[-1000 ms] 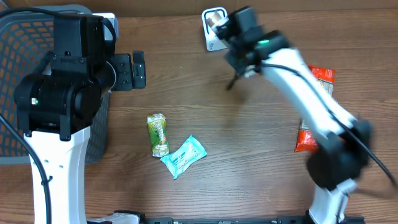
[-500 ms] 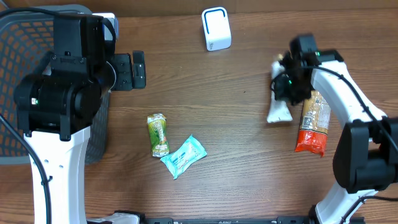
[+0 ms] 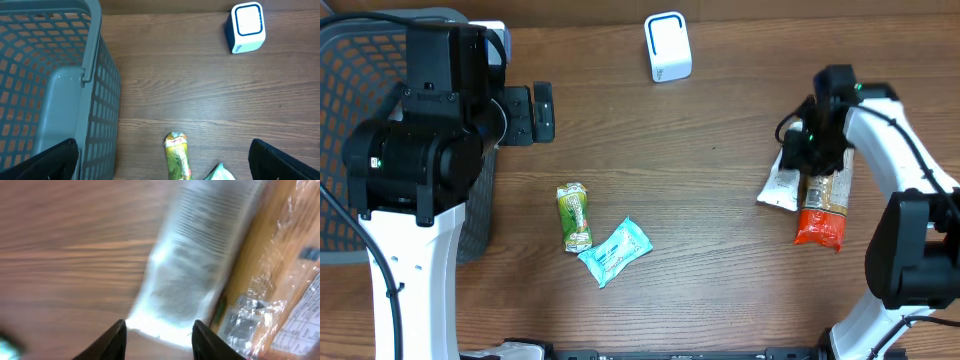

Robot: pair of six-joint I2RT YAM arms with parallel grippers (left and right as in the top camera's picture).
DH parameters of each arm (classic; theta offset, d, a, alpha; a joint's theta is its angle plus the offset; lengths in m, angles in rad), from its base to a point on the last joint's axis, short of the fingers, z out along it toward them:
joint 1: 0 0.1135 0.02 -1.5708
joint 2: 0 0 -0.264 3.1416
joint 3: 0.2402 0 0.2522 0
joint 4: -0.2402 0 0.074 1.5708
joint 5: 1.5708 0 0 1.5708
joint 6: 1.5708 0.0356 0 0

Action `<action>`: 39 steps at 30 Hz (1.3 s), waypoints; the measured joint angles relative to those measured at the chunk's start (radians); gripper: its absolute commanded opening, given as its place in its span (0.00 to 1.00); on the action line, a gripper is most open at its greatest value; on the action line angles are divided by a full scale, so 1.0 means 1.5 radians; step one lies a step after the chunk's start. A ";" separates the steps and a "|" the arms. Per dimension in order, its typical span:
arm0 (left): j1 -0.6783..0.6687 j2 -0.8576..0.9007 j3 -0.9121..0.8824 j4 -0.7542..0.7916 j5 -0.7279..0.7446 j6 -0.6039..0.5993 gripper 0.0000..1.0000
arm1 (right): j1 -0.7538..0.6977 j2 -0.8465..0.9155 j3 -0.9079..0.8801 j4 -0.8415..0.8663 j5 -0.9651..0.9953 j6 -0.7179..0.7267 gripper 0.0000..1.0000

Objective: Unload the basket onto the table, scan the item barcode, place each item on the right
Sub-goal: 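Carry the cream tube right and set it beside the spaghetti pack, then reach the right gripper to the blue wet-wipe pack and grasp it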

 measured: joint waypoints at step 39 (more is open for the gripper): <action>0.000 0.000 0.000 0.000 0.000 0.000 1.00 | 0.438 0.137 -0.084 0.268 -0.374 -0.046 0.62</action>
